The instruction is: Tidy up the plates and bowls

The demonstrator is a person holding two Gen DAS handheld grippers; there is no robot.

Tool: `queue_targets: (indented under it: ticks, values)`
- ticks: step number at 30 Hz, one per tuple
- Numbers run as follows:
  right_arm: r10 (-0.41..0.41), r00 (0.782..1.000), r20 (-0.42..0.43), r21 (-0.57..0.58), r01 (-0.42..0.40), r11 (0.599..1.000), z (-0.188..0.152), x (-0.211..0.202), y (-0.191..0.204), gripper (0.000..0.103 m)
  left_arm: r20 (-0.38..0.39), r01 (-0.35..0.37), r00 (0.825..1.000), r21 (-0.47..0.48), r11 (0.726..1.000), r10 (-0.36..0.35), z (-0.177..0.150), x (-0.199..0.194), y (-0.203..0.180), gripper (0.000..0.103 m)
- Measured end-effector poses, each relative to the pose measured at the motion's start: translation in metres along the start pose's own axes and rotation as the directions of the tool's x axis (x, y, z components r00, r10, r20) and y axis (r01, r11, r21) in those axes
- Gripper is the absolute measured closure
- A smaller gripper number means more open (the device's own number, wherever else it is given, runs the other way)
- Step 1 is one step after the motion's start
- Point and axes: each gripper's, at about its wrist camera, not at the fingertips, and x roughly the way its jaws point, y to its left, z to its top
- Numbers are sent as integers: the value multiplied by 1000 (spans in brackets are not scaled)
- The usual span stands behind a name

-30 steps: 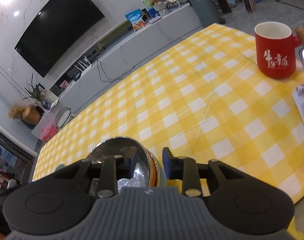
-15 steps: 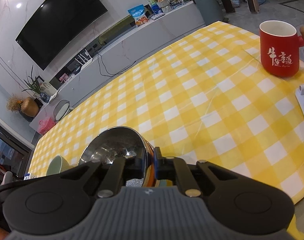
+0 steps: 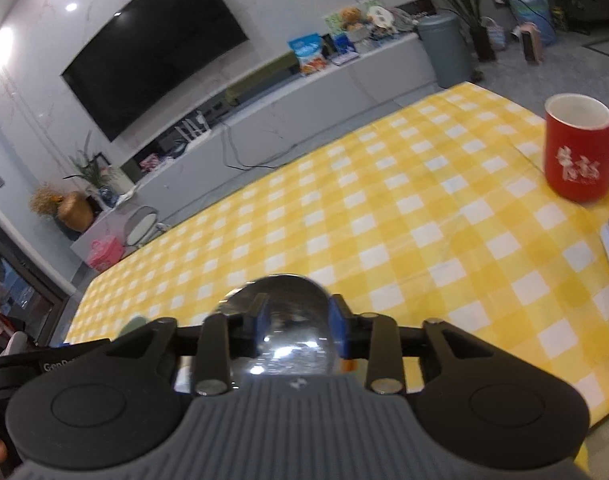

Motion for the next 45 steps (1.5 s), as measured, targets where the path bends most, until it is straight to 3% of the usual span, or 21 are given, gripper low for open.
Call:
queue_targets:
  ticks: [5,10,19,31,40,45]
  values:
    - [71,997,-14,-61,-72,996,-8,8,34,66,61,-74,995,-51,996,78,7,-26,35,73]
    - [129,990,-58,-94,-134,987,-20,27,72,66,98,-127,985,-169,977,144,11,-39,79,70]
    - [111,977,-181,-149,-139,979,-35,82,125,63,88,-192,968,-346,918,236,6,-29,140,64]
    - [26,953,-302,-195,-89,977,-40,158,168,64,-15,-203,976,-400,894,215,6,20,170,62]
    - [-15,936,-351,-202,-60,978,-42,204,182,74,-61,-199,979,-439,876,192,-2,50,195,62]
    - [-16,927,-375,-191,-61,980,-48,222,183,80,-74,-177,984,-457,872,161,-7,62,201,77]
